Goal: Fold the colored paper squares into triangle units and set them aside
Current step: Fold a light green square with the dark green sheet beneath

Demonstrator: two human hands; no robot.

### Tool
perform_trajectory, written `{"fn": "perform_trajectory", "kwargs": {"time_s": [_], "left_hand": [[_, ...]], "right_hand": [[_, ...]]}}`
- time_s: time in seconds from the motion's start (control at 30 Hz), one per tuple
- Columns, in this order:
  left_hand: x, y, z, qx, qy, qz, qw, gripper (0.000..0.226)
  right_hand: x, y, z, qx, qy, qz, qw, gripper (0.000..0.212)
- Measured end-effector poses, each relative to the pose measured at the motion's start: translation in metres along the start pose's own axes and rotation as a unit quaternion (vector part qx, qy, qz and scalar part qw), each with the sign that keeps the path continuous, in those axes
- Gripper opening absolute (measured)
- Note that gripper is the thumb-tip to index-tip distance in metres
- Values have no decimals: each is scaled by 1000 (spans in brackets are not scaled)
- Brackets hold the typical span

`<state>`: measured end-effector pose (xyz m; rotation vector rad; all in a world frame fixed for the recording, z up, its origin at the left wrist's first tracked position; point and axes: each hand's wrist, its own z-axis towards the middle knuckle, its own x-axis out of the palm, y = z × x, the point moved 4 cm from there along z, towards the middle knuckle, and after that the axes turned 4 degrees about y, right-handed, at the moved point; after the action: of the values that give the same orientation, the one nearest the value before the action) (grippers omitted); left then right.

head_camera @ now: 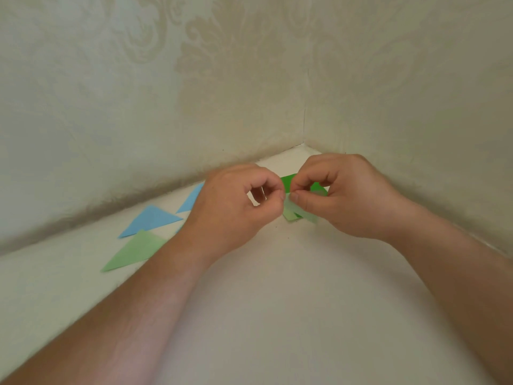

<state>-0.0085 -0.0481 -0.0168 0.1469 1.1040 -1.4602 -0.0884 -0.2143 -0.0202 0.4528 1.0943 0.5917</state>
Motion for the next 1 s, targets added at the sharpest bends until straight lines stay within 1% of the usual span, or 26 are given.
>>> {"fn": "perform_trajectory", "kwargs": {"time_s": [0.1, 0.17, 0.23, 0.37, 0.5, 0.6, 0.7, 0.77, 0.83, 0.93, 1.0], "left_hand": [[0, 3, 0, -13, 7, -5, 1000, 13], [-2, 4, 0, -13, -6, -11, 1000, 13], [-5, 4, 1, -11, -21, -11, 1000, 13], [-3, 5, 1, -9, -19, -21, 1000, 15], [-6, 8, 0, -54, -41, -55, 996, 18], [-4, 7, -2, -87, -40, -88, 991, 20], [-3, 10, -2, -110, -37, -113, 987, 20], [-5, 13, -2, -127, -53, -143, 980, 19], [-5, 17, 0, -144, -58, -160, 975, 17], [-2, 18, 0, -136, -9, -173, 975, 10], [2, 17, -1, -130, 34, -159, 978, 5]], "right_hand": [[2, 1, 0, 3, -7, 7, 1000, 15], [-1, -1, 1, 14, -17, 24, 999, 11], [-6, -4, 1, 22, -29, 41, 998, 12], [-6, -4, 2, 24, -22, 44, 998, 15], [-11, -10, 1, 62, -27, 108, 992, 13], [-14, -10, 1, 67, -41, 123, 989, 15], [-12, -11, 1, 74, -40, 133, 988, 11], [-11, -13, 2, 88, -32, 173, 980, 7], [-9, -15, 3, 105, -35, 214, 971, 12], [-9, -14, 3, 114, -35, 232, 965, 9], [-7, -14, 1, 110, -18, 223, 968, 17]]}}
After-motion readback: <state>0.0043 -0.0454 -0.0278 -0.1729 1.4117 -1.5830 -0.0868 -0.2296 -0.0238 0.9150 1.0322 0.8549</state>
